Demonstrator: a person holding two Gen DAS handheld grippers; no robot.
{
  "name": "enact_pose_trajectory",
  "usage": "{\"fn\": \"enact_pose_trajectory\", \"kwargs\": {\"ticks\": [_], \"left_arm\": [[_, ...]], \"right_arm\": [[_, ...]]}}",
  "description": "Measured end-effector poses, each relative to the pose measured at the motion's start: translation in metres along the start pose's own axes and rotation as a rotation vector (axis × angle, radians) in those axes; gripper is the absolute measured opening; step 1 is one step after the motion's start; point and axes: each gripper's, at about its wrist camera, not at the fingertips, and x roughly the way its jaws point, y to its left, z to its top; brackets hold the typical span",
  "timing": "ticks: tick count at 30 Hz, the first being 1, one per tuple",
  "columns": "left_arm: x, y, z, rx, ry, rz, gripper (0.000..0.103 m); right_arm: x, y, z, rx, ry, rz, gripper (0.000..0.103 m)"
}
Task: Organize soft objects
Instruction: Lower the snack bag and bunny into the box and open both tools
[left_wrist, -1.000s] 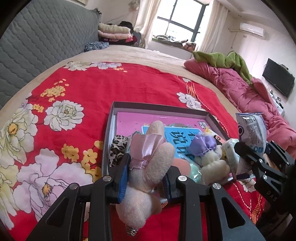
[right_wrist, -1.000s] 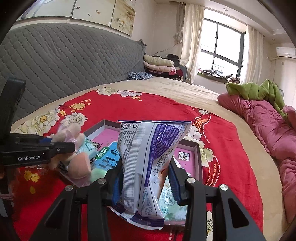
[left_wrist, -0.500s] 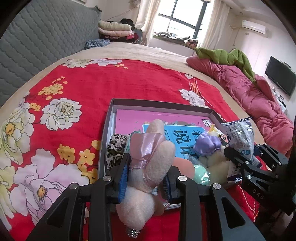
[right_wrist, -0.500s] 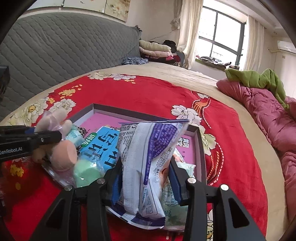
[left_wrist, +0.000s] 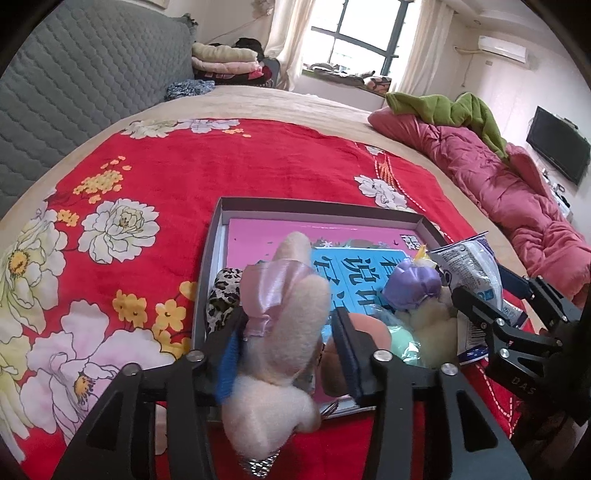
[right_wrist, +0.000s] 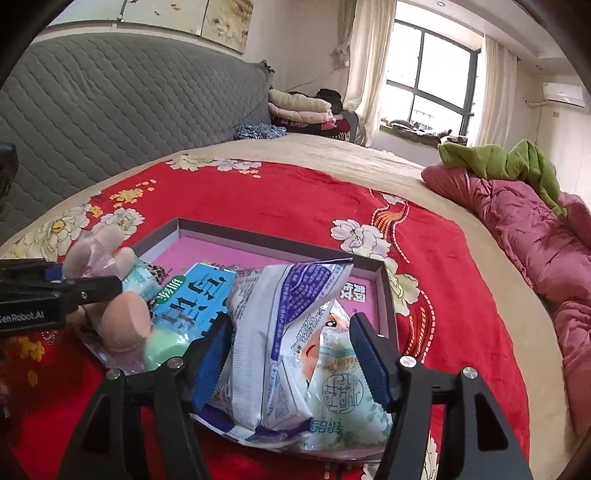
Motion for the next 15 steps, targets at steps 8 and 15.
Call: {"fn": "enact_pose_trajectory", "kwargs": {"ticks": [8, 15], "left_arm": [[-0.008, 0.003, 0.003, -0.01, -0.027, 0.012, 0.068], [-0.018, 0.002, 0.005, -0.005, -0.059, 0.023, 0.073]], "right_arm": [[-0.013, -0.002, 0.004, 0.011, -0.057, 0.01, 0.068], [-0.023, -0.001, 0.008, 0.012, -0.097, 0.018, 0.069]]}}
